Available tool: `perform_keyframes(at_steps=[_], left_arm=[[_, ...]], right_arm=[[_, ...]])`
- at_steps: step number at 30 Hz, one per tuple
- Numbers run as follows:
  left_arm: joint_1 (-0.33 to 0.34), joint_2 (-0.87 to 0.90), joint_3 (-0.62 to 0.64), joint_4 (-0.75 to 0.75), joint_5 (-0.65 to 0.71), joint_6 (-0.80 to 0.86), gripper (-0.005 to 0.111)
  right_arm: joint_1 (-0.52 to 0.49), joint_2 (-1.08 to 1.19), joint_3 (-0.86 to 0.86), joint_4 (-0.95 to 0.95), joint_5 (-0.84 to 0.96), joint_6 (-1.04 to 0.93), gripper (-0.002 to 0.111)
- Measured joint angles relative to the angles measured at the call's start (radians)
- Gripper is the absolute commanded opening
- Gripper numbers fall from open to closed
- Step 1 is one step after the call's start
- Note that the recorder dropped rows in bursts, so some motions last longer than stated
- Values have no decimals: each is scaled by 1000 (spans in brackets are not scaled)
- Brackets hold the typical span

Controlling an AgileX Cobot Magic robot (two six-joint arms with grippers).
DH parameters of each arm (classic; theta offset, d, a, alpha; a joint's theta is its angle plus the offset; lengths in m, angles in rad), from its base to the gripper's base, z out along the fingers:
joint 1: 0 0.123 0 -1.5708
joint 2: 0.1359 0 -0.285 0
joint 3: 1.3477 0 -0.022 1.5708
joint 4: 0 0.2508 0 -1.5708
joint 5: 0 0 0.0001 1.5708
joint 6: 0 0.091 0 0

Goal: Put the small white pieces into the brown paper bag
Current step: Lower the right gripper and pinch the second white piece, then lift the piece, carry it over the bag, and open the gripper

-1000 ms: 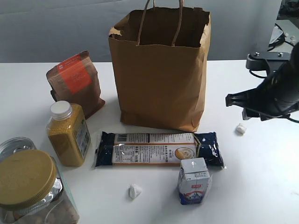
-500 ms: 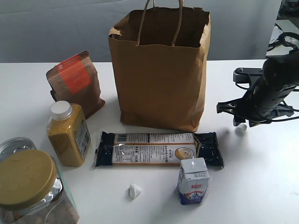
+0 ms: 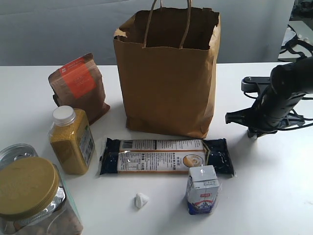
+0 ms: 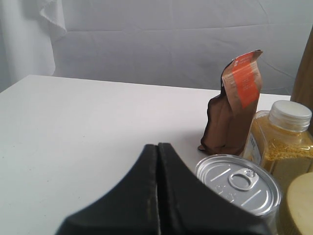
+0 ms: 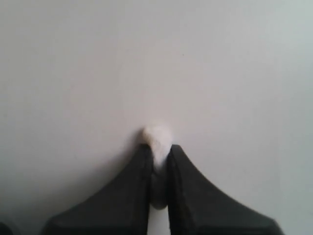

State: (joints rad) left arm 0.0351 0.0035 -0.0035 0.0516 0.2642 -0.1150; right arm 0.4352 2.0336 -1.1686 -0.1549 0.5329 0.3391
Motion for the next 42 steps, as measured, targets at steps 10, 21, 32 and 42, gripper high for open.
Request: perform_keyframes(at_steps=[10,21,32,42], left_arm=[[0,0,0,0,0,0,0],[0,0,0,0,0,0,0],[0,0,0,0,0,0,0],[0,0,0,0,0,0,0]], right_arm=[[7,-110,95,2,-3,-48,0],[107,-628,244,16,-291,-72,0],[170,-716,112,27,-489,-72,0],[252,-410,-201,109,-358,-70,5]])
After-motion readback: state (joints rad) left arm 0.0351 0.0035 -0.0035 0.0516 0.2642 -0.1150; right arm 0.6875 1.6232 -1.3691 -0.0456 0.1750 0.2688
